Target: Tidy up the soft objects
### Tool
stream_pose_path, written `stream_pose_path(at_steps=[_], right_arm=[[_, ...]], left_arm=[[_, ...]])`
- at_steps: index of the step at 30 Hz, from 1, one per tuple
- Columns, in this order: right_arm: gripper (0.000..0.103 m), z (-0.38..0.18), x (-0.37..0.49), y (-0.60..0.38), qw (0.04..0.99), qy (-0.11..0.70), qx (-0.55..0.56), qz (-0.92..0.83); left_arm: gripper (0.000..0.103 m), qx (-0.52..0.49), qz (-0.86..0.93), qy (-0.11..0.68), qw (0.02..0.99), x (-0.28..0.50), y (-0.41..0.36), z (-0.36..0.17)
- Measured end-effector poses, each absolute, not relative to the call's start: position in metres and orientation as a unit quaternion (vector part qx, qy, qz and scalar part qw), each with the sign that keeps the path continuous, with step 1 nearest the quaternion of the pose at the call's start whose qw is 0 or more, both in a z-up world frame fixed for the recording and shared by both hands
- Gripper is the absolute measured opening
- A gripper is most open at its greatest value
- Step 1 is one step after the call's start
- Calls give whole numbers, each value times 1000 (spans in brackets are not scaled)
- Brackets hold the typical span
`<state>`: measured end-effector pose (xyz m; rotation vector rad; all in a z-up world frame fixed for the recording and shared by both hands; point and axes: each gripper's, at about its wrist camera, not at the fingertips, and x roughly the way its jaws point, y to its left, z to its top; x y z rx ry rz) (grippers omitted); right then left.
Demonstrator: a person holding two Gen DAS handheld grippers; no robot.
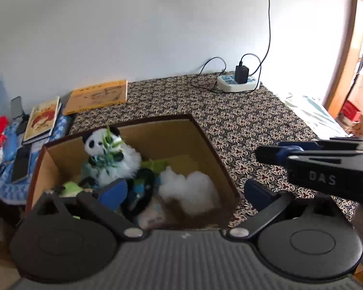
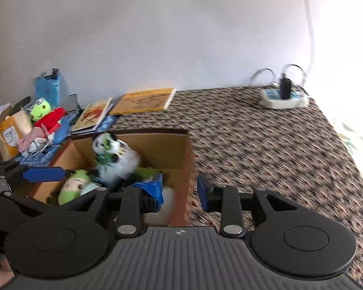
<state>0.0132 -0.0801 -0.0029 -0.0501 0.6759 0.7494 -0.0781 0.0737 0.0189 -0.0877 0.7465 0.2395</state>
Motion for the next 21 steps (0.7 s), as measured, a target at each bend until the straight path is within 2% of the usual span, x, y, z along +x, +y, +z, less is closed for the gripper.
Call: stream_pose_path(at_steps=[9, 21], right_arm=[[15, -24, 8, -133, 875, 362, -32, 321], [15, -38, 5, -152, 861, 390, -45, 324]], left_arm=[[102, -48, 173, 425, 887, -68, 16, -9], [102, -57, 233, 461, 855, -72, 0, -23]])
